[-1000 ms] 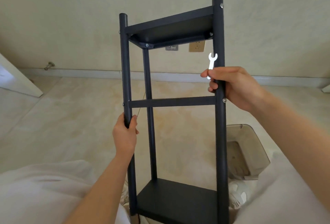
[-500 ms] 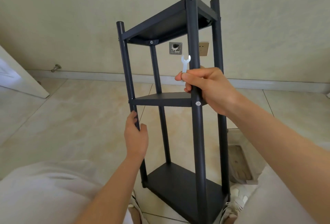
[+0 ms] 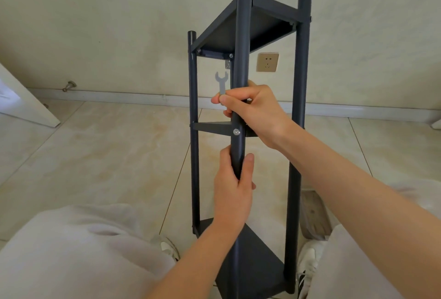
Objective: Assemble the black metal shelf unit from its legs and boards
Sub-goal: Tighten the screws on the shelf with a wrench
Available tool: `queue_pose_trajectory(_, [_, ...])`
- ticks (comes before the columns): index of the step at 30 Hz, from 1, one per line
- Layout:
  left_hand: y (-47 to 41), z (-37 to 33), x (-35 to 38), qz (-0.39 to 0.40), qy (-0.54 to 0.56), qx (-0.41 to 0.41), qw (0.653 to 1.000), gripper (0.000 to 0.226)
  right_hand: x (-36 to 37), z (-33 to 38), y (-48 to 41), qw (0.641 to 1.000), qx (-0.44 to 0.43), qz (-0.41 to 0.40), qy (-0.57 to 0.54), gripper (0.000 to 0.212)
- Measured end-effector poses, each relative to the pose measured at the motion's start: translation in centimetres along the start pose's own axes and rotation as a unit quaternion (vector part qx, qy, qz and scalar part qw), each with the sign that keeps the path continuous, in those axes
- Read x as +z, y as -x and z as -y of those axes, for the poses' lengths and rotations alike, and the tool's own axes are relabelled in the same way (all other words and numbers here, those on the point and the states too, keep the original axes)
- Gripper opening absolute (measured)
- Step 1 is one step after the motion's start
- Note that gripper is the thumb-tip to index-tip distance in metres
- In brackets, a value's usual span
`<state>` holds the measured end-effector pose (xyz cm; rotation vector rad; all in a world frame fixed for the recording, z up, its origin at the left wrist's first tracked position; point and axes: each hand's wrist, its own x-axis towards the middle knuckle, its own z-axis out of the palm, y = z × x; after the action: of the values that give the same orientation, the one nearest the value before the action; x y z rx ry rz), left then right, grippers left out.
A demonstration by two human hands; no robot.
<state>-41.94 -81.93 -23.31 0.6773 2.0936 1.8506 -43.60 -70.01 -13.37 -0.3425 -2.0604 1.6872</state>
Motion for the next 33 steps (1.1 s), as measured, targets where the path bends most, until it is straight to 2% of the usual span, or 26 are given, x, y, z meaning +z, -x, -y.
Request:
queue_pose_trajectory(3, [0.2, 0.3, 0.6, -0.031, -0.025, 0.001, 0.999, 0.039, 0.0, -0.3, 0.1, 1.0, 0.011, -0.009, 0.001, 0.017])
queue_pose_trajectory(7, [0.4, 0.7, 0.8, -0.044, -0.014, 0.002, 0.999, 0.021, -0.1, -0.6, 0.2, 1.0, 0.018, -0.007, 0.023, 0.018])
queue_pose_trajectory(11, [0.4, 0.7, 0.7, -0.042, -0.009, 0.003, 0.999, 0.03, 0.1, -0.3, 0.3, 1.0, 0.01, -0.002, 0.024, 0.021])
queue_pose_trajectory(15, [0.0, 1.3, 0.6, -0.052, -0.026, 0.013, 0.998, 0.017, -0.2, 0.1, 0.2, 0.999, 0.018, 0.012, 0.044, 0.023])
queue_pose_trajectory(19, [-0.7, 1.9, 0.4, -0.064, -0.034, 0.024, 0.997, 0.023, -1.1, 0.1, 0.3, 0.995, 0.047, 0.016, 0.082, 0.019])
queue_pose_trajectory(22, [-1.2, 1.8, 0.2, -0.069, -0.04, 0.043, 0.996, 0.039, -1.8, -0.3, 0.9, 0.996, 0.063, -0.006, 0.064, 0.018])
queue_pose_trajectory(25, [-1.7, 1.7, 0.0, -0.071, -0.042, 0.053, 0.995, 0.058, -2.1, -1.4, 2.2, 0.982, 0.038, -0.062, 0.172, 0.022])
queue_pose_trajectory(27, [-1.8, 1.7, -0.2, -0.076, -0.037, 0.059, 0.995, 0.058, -2.0, -2.6, 3.4, 0.964, 0.014, -0.125, 0.235, 0.023])
queue_pose_trajectory(29, [-1.9, 1.9, -0.2, -0.078, -0.03, 0.063, 0.995, 0.054, -1.6, -3.8, 4.8, 0.954, -0.002, -0.177, 0.24, 0.019])
queue_pose_trajectory(31, [-2.0, 2.0, -0.2, -0.078, -0.028, 0.061, 0.995, 0.054, -1.1, -5.0, 6.2, 0.955, -0.005, -0.191, 0.226, 0.015])
queue_pose_trajectory(33, [-2.0, 2.0, -0.3, -0.078, -0.031, 0.062, 0.994, 0.054, -0.5, -6.1, 7.3, 0.962, 0.0, -0.168, 0.214, 0.018])
